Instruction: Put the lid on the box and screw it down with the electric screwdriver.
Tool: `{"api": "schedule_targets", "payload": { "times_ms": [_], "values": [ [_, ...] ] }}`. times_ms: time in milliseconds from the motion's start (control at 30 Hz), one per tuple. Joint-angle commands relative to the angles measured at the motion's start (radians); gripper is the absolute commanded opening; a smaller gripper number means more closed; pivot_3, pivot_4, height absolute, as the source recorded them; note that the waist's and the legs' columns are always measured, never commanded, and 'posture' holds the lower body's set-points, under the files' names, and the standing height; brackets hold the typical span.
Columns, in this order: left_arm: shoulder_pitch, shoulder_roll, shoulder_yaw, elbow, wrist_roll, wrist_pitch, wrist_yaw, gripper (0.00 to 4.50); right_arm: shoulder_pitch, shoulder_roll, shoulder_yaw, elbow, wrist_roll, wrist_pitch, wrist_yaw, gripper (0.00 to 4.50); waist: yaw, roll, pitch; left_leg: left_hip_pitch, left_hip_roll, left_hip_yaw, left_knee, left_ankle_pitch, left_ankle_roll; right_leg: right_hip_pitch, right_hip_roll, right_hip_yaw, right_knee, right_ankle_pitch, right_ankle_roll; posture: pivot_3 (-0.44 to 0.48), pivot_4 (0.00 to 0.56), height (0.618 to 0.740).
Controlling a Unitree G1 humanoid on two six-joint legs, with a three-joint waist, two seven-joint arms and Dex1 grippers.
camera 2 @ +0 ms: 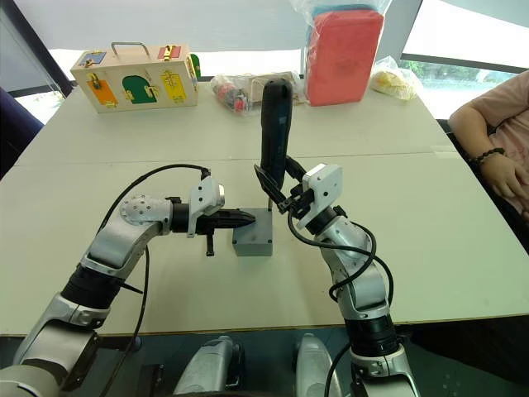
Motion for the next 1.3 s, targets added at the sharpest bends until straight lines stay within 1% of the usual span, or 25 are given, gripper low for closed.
{"api": "schedule_targets", "payload": {
  "times_ms": [33,300,533,600,667,700,1033,1100,1167,1200,1300],
  "values": [
    [0.013,0.012,0.001,-0.022,0.005,0.009,0.003,0.00,0.023,-0.016,0.036,-0.020,-0.008,0.008,0.022,1.87,0.000,0.000,0.000,0.000,0.000,0.000,0.000,0.000,0.000,0.000,0.000,0.000,0.000,0.000,0.000,0.000,0.150,0.730],
    [0.022,0.015,-0.009,-0.020,0.014,0.006,0.005,0.00,0.054,-0.051,0.095,-0.008,-0.040,0.112,0.007,1.87,-0.001,-0.001,-0.004,0.003,0.000,0.000,0.000,0.000,0.000,0.003,0.000,0.000,0.000,0.000,0.000,0.000,0.150,0.730],
    [0.032,0.022,-0.018,-0.021,0.032,-0.006,0.007,0.00,0.059,-0.053,0.106,-0.016,-0.046,0.234,-0.024,1.87,-0.001,-0.005,-0.018,0.005,0.001,0.000,-0.001,0.000,0.000,0.005,0.001,0.000,0.000,-0.002,-0.002,0.000,0.150,0.730],
    [0.034,0.023,-0.019,-0.020,0.034,-0.007,0.008,0.00,0.062,-0.057,0.111,-0.017,-0.048,0.244,-0.019,1.87,-0.001,-0.006,-0.019,0.009,0.001,0.000,-0.001,-0.001,0.001,0.009,0.001,0.000,0.000,-0.003,-0.002,0.000,0.150,0.730],
    [0.037,0.024,-0.020,-0.022,0.035,-0.007,0.008,0.00,0.069,-0.060,0.114,-0.018,-0.052,0.267,-0.024,1.87,-0.002,-0.006,-0.020,0.019,0.002,0.000,-0.004,-0.002,0.003,0.019,0.001,-0.001,-0.003,-0.005,-0.003,0.000,0.150,0.730],
    [0.038,0.024,-0.021,-0.022,0.036,-0.008,0.008,0.00,0.073,-0.061,0.113,-0.019,-0.050,0.277,-0.024,1.87,-0.002,-0.006,-0.020,0.023,0.002,0.000,-0.006,-0.003,0.003,0.023,0.001,-0.001,-0.005,-0.007,-0.007,0.000,0.150,0.730],
    [0.046,0.027,-0.027,-0.019,0.047,-0.017,0.008,0.00,0.081,-0.085,0.115,-0.024,-0.042,0.390,-0.024,1.87,-0.001,-0.009,-0.036,0.024,0.004,-0.001,-0.010,-0.003,0.003,0.023,0.001,-0.001,-0.008,-0.007,-0.007,0.000,0.150,0.730],
    [0.046,0.026,-0.027,-0.018,0.049,-0.017,0.006,0.00,0.081,-0.089,0.116,-0.019,-0.044,0.408,-0.026,1.87,-0.001,-0.010,-0.037,0.028,0.004,-0.001,-0.013,-0.003,0.003,0.027,0.001,-0.001,-0.010,-0.007,-0.007,0.000,0.150,0.730],
    [0.046,0.026,-0.027,-0.018,0.051,-0.017,0.005,0.00,0.081,-0.091,0.116,-0.017,-0.044,0.422,-0.027,1.87,-0.002,-0.011,-0.039,0.038,0.004,0.000,-0.019,-0.003,0.003,0.036,0.001,-0.001,-0.014,-0.008,-0.009,0.000,0.150,0.730],
    [0.046,0.025,-0.027,-0.018,0.052,-0.017,0.004,0.00,0.082,-0.091,0.115,-0.018,-0.043,0.429,-0.027,1.87,-0.002,-0.012,-0.039,0.039,0.005,-0.001,-0.019,-0.003,0.003,0.037,0.001,-0.002,-0.014,-0.010,-0.011,0.000,0.150,0.730],
    [0.046,0.027,-0.027,-0.012,0.055,-0.022,0.002,0.00,0.082,-0.089,0.113,-0.017,-0.032,0.471,-0.031,1.87,-0.002,-0.012,-0.040,0.039,0.006,-0.001,-0.020,-0.003,0.003,0.036,0.001,-0.002,-0.014,-0.010,-0.012,0.000,0.150,0.730]
  ]
}}
